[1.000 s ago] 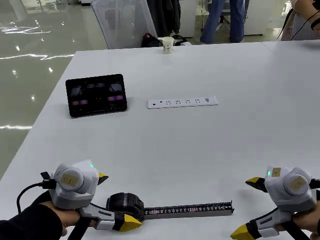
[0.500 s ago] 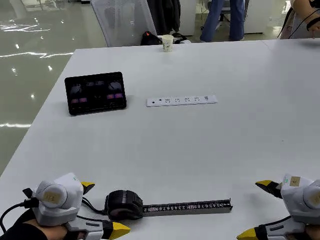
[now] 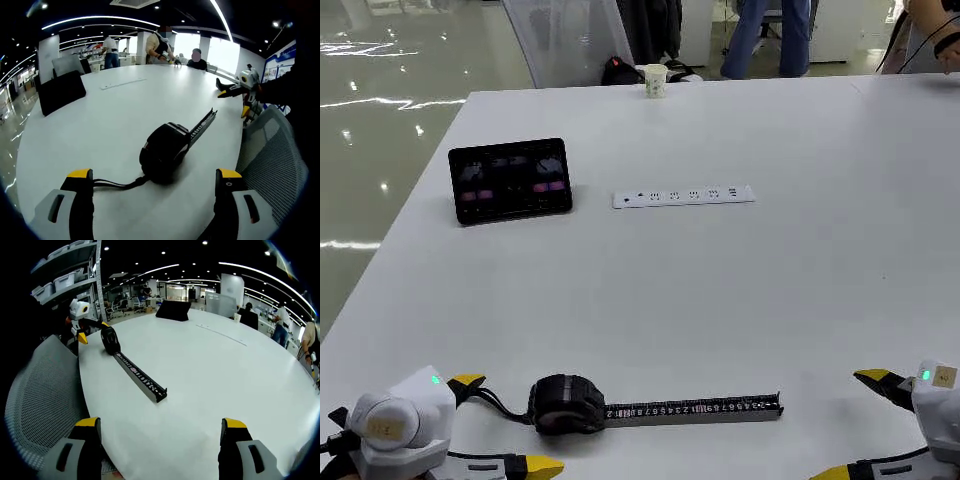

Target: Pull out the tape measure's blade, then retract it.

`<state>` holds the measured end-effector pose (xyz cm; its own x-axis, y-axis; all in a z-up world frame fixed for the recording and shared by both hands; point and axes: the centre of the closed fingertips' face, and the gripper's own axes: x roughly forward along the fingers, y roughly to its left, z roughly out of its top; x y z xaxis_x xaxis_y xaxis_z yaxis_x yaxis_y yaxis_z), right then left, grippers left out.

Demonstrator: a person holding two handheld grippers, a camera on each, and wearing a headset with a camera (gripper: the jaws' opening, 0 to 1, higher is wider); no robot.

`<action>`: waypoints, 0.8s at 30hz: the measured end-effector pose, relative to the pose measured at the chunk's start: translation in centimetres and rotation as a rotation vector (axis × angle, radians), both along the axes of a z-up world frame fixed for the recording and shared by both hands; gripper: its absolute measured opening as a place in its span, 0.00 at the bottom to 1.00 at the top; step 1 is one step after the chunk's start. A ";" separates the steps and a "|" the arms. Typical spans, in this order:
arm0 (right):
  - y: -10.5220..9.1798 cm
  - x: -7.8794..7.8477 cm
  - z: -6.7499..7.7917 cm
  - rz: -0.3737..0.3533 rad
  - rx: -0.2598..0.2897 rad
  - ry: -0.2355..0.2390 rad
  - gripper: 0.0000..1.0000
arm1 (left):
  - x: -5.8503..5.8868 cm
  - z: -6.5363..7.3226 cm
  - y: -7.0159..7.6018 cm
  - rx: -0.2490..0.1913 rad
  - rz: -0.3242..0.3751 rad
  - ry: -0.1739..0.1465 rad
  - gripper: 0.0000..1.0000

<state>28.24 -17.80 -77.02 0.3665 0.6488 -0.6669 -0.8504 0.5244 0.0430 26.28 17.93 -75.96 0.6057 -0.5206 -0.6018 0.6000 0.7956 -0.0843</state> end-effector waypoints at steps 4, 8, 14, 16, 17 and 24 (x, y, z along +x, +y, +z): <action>-0.5 -0.4 -0.2 -0.021 0.005 0.006 0.99 | -0.4 0.1 0.3 0.001 0.012 -0.005 0.99; -0.9 -0.8 -0.2 -0.044 0.013 0.015 0.99 | -0.8 0.1 0.4 -0.004 0.015 -0.009 0.99; -1.3 -1.4 0.9 -0.062 0.020 0.008 0.99 | -1.0 0.4 0.1 -0.013 0.013 -0.013 0.99; -1.5 -1.4 0.9 -0.067 0.023 0.007 0.99 | -1.0 0.4 0.1 -0.017 0.016 -0.015 0.99; -1.7 -1.3 0.7 -0.069 0.020 0.007 0.99 | -1.0 0.4 0.1 -0.019 0.016 -0.014 0.99; -2.2 -1.8 0.6 -0.074 0.016 0.008 0.99 | -1.3 0.3 0.1 -0.020 0.013 -0.010 0.99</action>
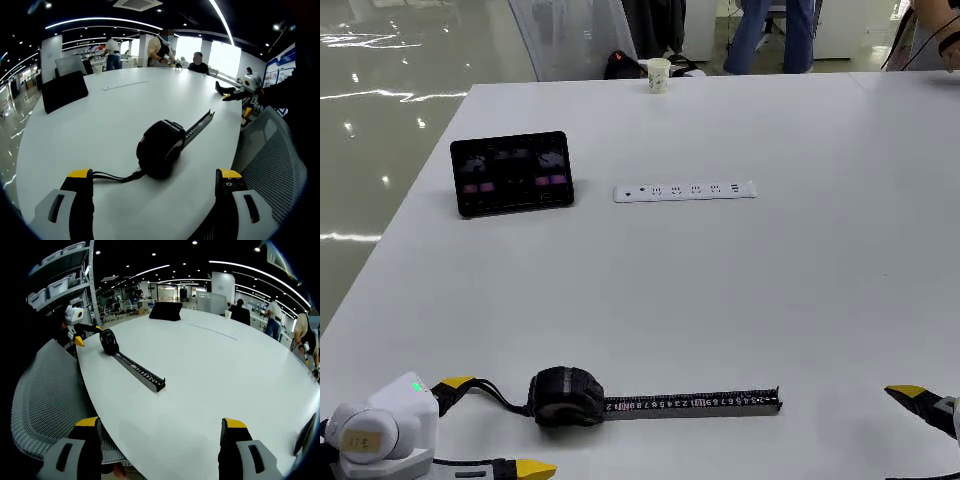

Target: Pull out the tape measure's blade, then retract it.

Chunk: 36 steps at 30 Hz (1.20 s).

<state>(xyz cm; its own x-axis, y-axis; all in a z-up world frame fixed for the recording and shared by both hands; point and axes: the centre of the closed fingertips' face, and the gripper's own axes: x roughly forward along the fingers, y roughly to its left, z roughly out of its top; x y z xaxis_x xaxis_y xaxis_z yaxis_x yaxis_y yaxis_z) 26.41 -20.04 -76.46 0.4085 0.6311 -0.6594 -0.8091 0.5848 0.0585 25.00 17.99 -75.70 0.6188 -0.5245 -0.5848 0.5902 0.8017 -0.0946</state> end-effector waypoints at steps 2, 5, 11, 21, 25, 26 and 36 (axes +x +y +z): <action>-0.2 0.0 0.0 -0.008 0.002 0.001 0.99 | -0.2 -0.1 0.1 0.003 -0.002 0.000 0.99; -0.2 0.0 0.1 -0.017 0.008 0.004 0.99 | -0.4 -0.1 0.2 0.008 -0.006 0.003 0.99; 0.1 0.2 0.3 -0.008 0.012 0.002 0.99 | -0.5 0.2 0.5 0.009 0.001 0.006 0.99; 0.2 0.2 0.2 0.002 0.006 0.005 0.99 | -0.8 0.0 0.3 0.012 -0.002 0.017 0.99; 0.1 0.3 0.2 0.005 0.001 0.007 0.99 | -0.9 0.0 -0.1 0.011 -0.006 0.019 0.99; 0.1 0.2 0.2 0.008 -0.001 0.009 0.99 | -0.9 0.0 -0.1 0.011 -0.007 0.019 0.99; 0.5 0.1 0.1 0.037 -0.012 0.030 0.99 | -0.9 -0.2 -0.3 0.005 0.015 0.038 0.99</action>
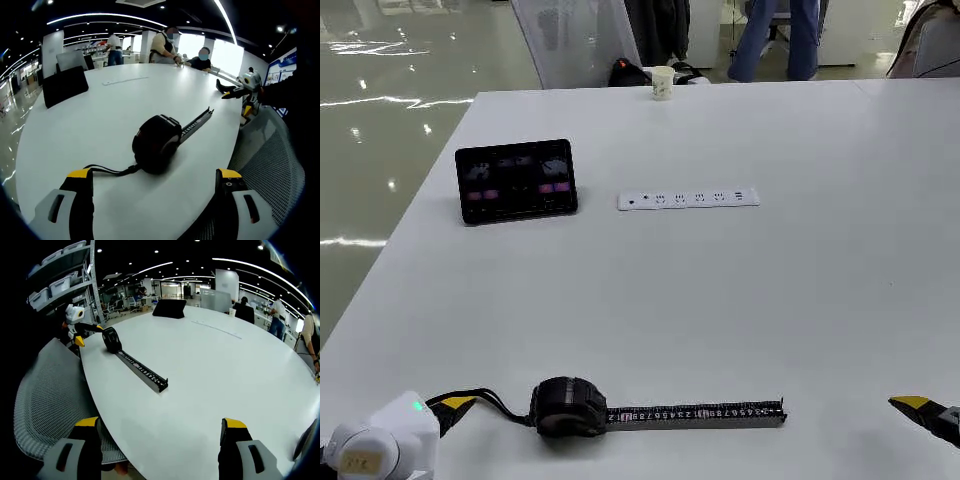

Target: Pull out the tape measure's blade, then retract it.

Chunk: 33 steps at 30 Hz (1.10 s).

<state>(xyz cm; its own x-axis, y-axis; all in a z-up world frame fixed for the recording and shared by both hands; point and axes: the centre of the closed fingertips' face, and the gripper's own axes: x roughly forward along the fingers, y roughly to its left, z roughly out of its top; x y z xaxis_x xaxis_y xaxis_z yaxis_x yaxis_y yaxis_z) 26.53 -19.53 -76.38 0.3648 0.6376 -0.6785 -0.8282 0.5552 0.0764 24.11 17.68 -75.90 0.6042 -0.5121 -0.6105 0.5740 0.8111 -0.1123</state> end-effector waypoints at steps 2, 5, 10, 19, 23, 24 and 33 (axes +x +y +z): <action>0.0 0.1 0.0 0.004 -0.001 -0.002 0.99 | 0.0 0.0 -0.2 -0.002 0.000 -0.001 0.99; 0.1 0.2 0.1 0.007 -0.001 -0.005 0.99 | 0.2 0.1 -0.4 -0.008 0.010 0.002 0.99; 0.0 0.3 -0.1 0.017 -0.019 -0.011 0.99 | 0.4 0.2 -0.9 -0.010 0.022 0.006 0.99; 0.5 0.2 0.0 0.032 -0.015 -0.018 0.99 | 0.4 -0.3 -2.3 -0.029 0.066 0.051 0.99; 0.5 0.3 0.0 0.037 -0.029 -0.014 0.99 | 0.6 0.2 -2.9 -0.031 0.075 0.046 0.99; 0.6 0.4 0.3 0.043 -0.029 -0.022 0.99 | 0.7 0.3 -3.0 -0.022 0.078 0.044 0.99; 1.2 0.9 0.6 0.108 -0.068 -0.031 0.99 | 2.2 1.9 -4.1 -0.051 0.151 0.015 0.99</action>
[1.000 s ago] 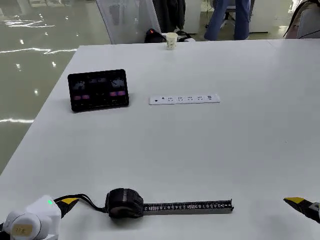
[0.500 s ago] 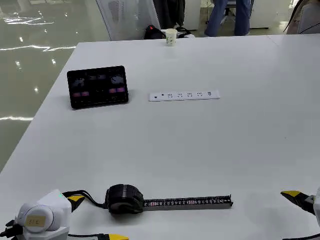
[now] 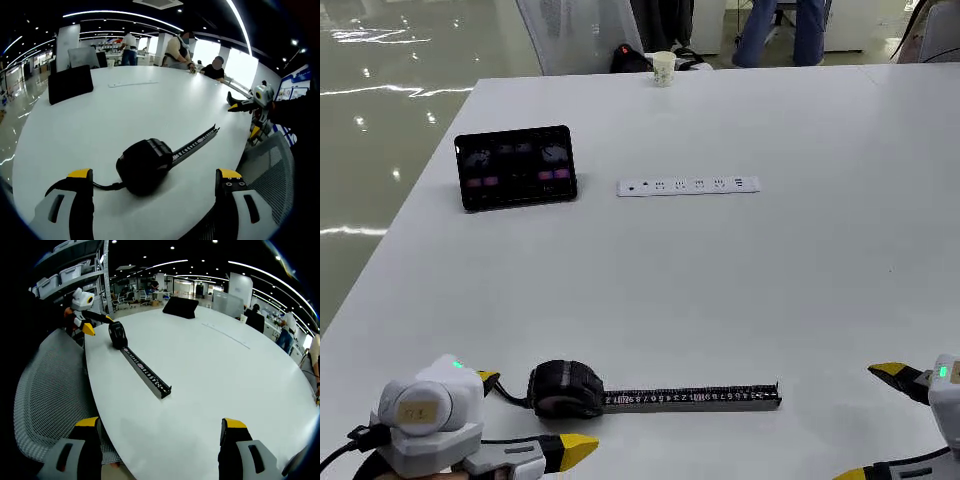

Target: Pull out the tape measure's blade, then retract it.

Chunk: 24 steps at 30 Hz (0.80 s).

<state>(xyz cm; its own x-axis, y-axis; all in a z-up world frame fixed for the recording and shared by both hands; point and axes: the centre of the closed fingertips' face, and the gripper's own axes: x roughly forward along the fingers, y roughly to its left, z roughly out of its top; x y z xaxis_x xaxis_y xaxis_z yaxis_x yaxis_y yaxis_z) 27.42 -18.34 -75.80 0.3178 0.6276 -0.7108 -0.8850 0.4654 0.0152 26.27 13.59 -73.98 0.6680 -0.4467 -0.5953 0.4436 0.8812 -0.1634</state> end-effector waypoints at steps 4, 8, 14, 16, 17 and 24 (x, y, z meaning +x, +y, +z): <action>0.2 0.2 0.3 0.022 -0.006 -0.005 0.99 | 0.3 0.1 -0.4 -0.017 0.019 -0.006 0.99; 0.3 0.8 0.9 0.041 -0.013 -0.018 0.99 | 0.5 -0.2 -0.9 -0.006 0.033 -0.001 0.99; 0.9 1.4 2.0 0.088 -0.037 -0.043 0.99 | 1.1 -0.6 -0.9 0.051 0.100 -0.005 0.99; 1.1 1.6 2.2 0.115 -0.050 -0.050 0.99 | 1.2 -0.7 -1.3 0.065 0.101 -0.019 0.99; 1.2 1.7 2.2 0.125 -0.059 -0.053 0.99 | 1.3 -0.8 -1.2 0.075 0.109 -0.018 0.99; 1.5 2.7 2.1 0.201 -0.104 -0.069 0.99 | 1.6 -1.3 -1.8 0.089 0.127 -0.019 0.99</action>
